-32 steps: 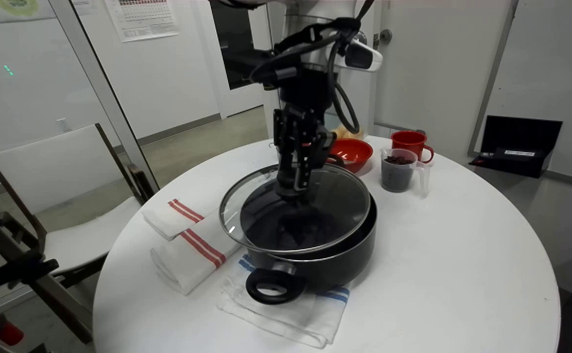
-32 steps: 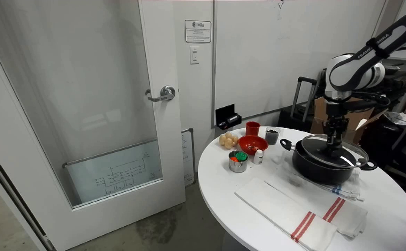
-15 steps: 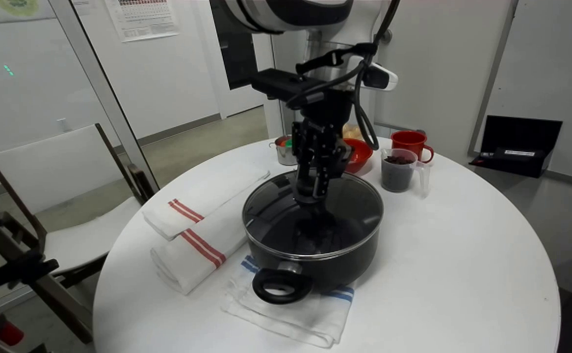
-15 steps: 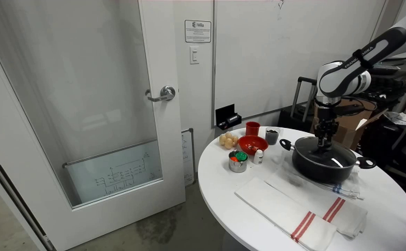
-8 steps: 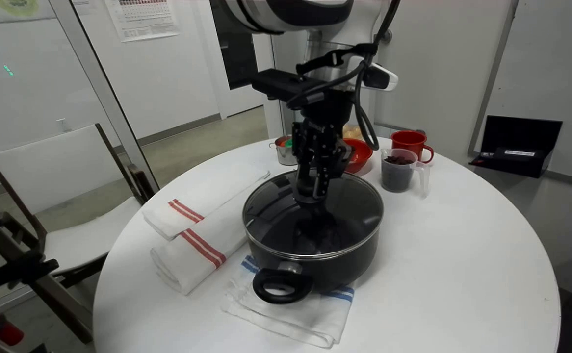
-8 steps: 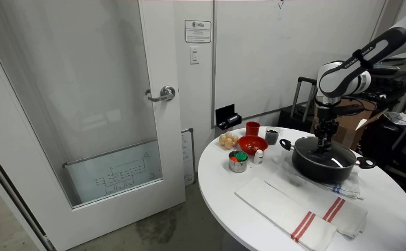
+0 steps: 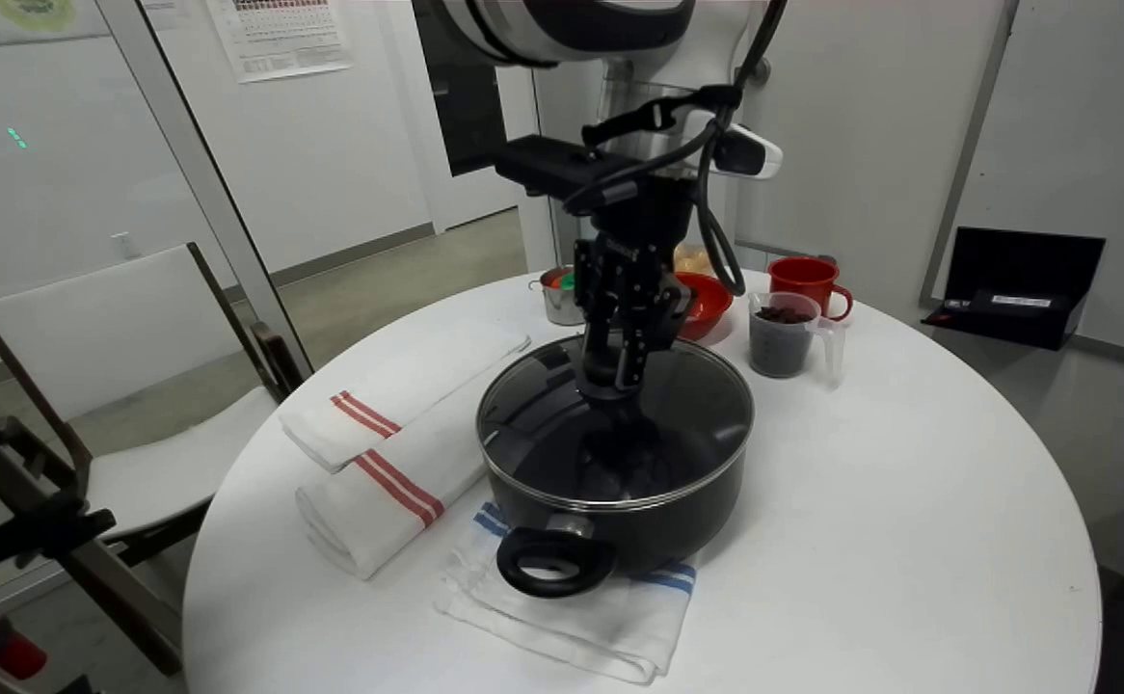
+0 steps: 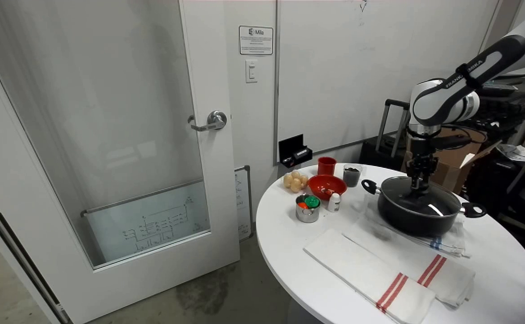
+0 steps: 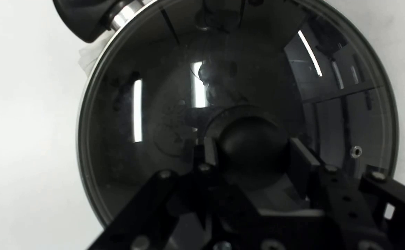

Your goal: Put the lid on the pot

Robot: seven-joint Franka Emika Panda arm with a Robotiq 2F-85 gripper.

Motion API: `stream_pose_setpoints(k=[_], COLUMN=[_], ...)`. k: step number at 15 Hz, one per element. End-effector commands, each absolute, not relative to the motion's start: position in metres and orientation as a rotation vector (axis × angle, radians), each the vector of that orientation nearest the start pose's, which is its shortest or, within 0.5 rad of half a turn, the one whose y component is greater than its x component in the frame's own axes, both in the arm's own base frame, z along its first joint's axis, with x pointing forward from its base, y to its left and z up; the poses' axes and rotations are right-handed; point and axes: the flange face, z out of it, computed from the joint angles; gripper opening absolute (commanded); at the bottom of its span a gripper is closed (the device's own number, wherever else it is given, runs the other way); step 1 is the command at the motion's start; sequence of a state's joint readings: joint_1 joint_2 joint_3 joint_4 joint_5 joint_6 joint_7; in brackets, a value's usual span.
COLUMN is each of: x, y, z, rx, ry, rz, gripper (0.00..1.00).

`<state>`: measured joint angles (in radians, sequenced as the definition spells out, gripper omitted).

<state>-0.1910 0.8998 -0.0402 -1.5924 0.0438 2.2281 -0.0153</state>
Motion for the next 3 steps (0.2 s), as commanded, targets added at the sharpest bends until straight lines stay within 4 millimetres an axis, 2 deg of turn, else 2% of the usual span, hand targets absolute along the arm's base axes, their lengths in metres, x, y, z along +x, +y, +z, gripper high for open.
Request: stream_pose_setpoints(k=[1, 3], x=[0.6381, 0.6381], y=[-0.1471, -0.1471], z=[0.0827, 0.0827], rx=[-3.063, -3.063], ry=[0.363, 0.363], rz=[0.407, 0.407], gripper=[0.51, 0.51])
